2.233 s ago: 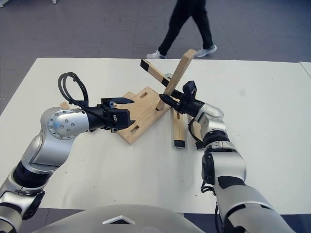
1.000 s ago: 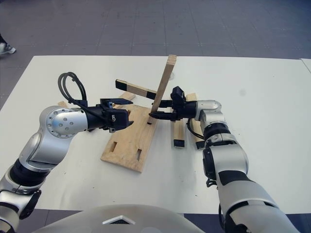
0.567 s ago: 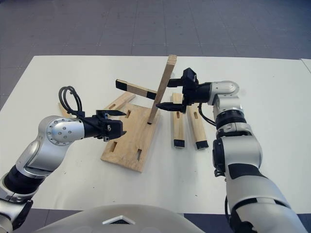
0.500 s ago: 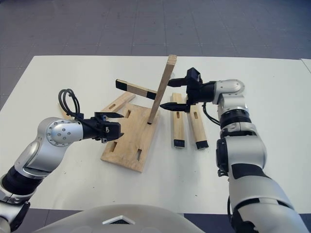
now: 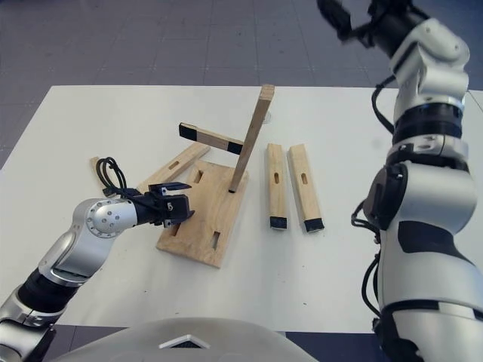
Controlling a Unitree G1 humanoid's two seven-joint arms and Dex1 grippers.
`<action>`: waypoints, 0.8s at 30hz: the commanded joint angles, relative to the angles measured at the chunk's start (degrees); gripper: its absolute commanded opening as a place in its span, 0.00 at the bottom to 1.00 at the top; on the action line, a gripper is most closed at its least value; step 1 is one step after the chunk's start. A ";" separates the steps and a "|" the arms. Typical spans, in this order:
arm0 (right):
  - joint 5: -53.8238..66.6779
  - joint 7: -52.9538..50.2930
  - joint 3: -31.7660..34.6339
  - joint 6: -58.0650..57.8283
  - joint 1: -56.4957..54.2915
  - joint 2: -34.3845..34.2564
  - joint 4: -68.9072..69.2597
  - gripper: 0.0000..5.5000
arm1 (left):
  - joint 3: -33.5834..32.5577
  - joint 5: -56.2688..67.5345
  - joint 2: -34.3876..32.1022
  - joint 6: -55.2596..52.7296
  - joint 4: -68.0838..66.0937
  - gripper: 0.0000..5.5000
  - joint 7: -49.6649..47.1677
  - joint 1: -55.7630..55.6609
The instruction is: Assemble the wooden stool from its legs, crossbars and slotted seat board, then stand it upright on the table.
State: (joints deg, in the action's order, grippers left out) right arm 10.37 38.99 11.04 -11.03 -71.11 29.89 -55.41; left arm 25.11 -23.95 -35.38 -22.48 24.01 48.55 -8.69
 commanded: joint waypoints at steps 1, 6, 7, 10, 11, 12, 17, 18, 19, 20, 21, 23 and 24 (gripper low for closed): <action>12.42 -10.26 1.73 -31.76 3.27 -9.00 32.88 0.94 | 1.34 -1.82 1.62 -2.58 1.80 0.56 -1.74 1.77; 27.16 -20.37 7.75 -55.17 7.66 -17.29 55.38 0.94 | 1.60 -2.16 2.74 -3.10 0.90 0.56 -2.78 2.02; 28.60 -21.59 8.74 -57.80 8.13 -17.87 57.27 0.94 | 1.67 -2.24 2.99 -3.26 0.75 0.56 -3.00 2.06; 31.73 -25.82 11.06 -64.66 10.84 -20.21 63.35 0.94 | 2.07 -2.60 3.82 -4.20 0.98 0.56 -3.88 2.56; 32.29 -27.18 11.50 -66.11 11.39 -20.85 64.88 0.94 | 2.25 -2.75 4.04 -4.55 1.25 0.56 -4.04 2.66; 32.60 -28.26 11.75 -66.74 11.57 -21.29 66.00 0.94 | 2.36 -2.85 4.13 -4.83 1.52 0.56 -4.14 2.75; 30.22 -29.53 10.46 -57.26 7.92 -20.37 65.84 0.94 | 2.82 -2.98 4.33 -5.62 2.11 0.56 -4.43 2.87; 29.29 -29.19 9.66 -54.76 7.08 -19.89 64.67 0.94 | 2.95 -2.97 4.39 -5.77 2.20 0.56 -4.48 2.88; 28.34 -28.81 8.91 -52.37 6.18 -19.41 63.05 0.94 | 3.09 -3.01 4.44 -5.95 2.34 0.56 -4.55 2.97; 27.59 -28.55 8.54 -49.97 4.91 -19.03 61.14 0.94 | 3.19 -3.03 4.47 -6.08 2.42 0.56 -4.58 2.96; 27.03 -28.45 8.59 -47.70 3.30 -18.54 59.50 0.94 | 3.28 -3.01 4.48 -6.06 2.37 0.56 -4.49 2.80; 26.56 -28.69 8.94 -44.43 1.36 -17.77 57.79 0.94 | 3.25 -2.88 4.33 -5.95 2.25 0.56 -4.30 2.47; 26.45 -28.80 8.76 -43.97 1.68 -17.64 57.49 0.94 | 3.16 -2.85 4.26 -5.99 2.28 0.56 -4.30 2.46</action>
State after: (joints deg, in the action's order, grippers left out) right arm 37.38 10.52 19.68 -57.11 -67.45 11.16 3.07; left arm 27.69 -26.38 -30.79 -28.03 26.31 43.88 -6.27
